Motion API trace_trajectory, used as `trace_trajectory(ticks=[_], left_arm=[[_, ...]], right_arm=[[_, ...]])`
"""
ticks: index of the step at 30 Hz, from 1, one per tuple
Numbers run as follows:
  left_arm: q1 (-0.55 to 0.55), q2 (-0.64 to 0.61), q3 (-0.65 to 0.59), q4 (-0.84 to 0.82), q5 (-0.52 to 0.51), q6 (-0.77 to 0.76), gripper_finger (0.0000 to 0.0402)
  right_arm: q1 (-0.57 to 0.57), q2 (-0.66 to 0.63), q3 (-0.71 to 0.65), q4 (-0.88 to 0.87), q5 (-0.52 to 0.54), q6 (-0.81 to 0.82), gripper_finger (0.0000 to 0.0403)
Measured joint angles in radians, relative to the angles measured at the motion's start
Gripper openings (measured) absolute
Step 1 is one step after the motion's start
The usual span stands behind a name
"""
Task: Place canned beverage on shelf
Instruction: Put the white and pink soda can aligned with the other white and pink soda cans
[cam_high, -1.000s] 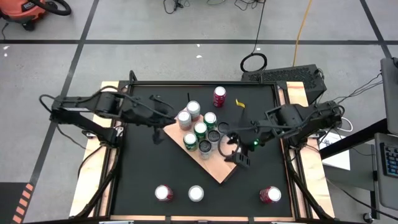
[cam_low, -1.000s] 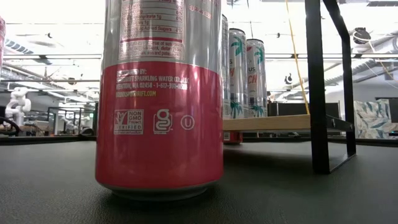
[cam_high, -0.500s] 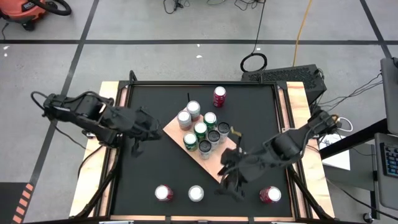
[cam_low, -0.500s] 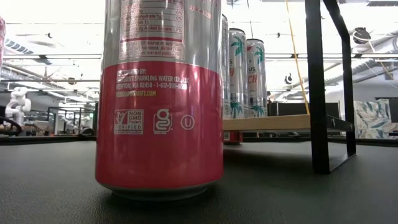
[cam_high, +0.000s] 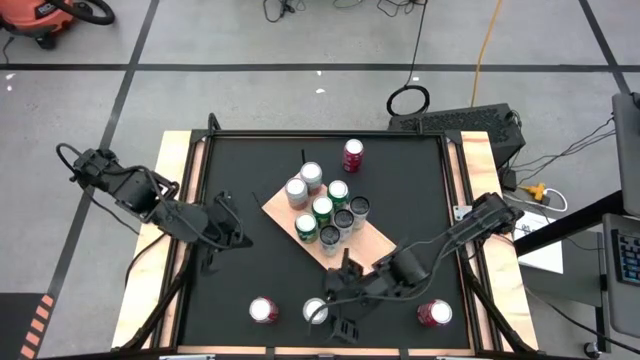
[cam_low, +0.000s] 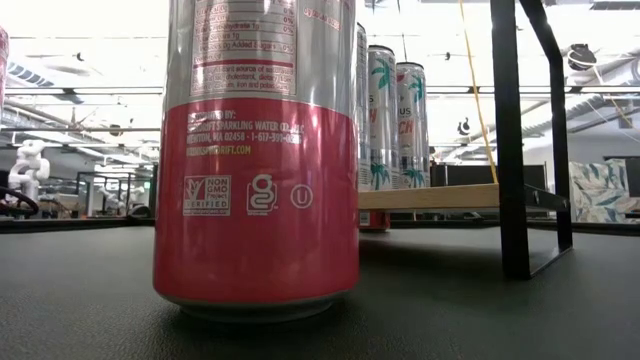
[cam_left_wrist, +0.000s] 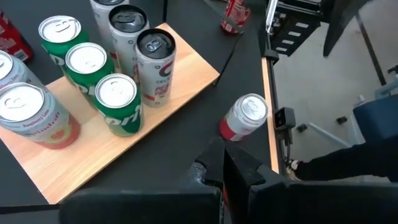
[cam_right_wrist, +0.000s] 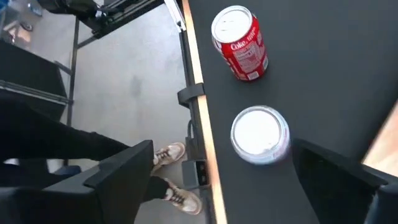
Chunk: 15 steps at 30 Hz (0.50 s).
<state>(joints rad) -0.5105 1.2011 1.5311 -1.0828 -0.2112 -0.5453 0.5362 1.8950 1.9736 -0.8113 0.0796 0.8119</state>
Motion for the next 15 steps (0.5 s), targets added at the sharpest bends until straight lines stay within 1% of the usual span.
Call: trace_trajectory(ticks=[6,10,15], left_arm=[[-0.021,0.001,0.0,-0.009,-0.007,-0.044,0.0005],[-0.041,0.001,0.0,-0.005,-0.048,-0.071,0.0005],[-0.064,0.001,0.0,-0.003,-0.085,-0.079,0.0005]], right_arm=[[-0.008,0.061,0.0,0.049,-0.022,-0.068,0.0395],[-0.021,0.083,0.0,0.049,-0.051,-0.119,0.0399],[-0.039,0.087,0.0,-0.007,-0.044,-0.211,0.04]])
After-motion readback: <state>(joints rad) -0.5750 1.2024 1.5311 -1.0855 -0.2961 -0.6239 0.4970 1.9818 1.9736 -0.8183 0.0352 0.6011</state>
